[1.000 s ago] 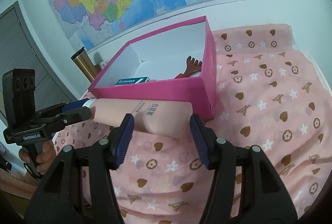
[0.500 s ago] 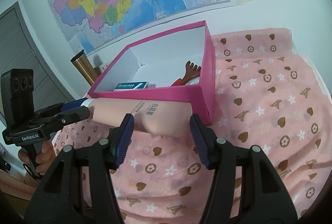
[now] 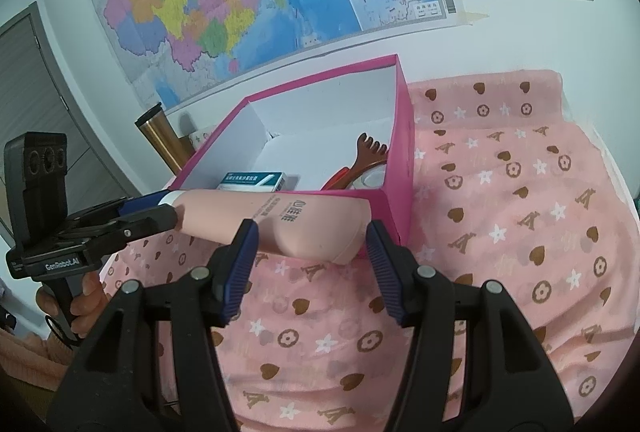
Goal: Organize rigid objects
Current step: 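Carry the pink tube over the magenta box and lower it inside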
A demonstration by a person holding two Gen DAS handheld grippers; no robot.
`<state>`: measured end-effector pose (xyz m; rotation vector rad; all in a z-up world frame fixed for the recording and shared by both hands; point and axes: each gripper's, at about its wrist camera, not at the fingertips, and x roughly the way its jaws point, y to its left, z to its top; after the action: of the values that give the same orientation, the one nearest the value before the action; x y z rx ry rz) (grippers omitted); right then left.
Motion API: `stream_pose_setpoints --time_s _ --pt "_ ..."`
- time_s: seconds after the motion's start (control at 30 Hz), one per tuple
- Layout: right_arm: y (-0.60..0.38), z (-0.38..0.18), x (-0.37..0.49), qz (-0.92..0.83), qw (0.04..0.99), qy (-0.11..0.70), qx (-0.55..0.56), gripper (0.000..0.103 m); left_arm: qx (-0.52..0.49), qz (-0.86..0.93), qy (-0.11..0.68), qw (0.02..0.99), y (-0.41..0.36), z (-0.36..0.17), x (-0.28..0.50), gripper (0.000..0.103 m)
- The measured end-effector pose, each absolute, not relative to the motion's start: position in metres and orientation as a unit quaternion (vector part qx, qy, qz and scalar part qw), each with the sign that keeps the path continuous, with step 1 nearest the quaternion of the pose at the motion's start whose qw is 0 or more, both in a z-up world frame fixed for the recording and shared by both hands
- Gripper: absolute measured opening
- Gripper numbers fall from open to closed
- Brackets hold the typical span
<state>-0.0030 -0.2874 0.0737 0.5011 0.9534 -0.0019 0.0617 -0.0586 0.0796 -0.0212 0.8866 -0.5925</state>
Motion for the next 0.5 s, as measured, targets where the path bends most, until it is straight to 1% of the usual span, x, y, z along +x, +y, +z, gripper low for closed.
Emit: stream_pose_setpoints --time_s 0.5 --pt "-0.2966 0.0789 0.0071 -0.005 0.865 0.444 0.232 0.059 -0.012 -0.286 0.413 0.865 -0.0622 0.0839 0.0719 0.053"
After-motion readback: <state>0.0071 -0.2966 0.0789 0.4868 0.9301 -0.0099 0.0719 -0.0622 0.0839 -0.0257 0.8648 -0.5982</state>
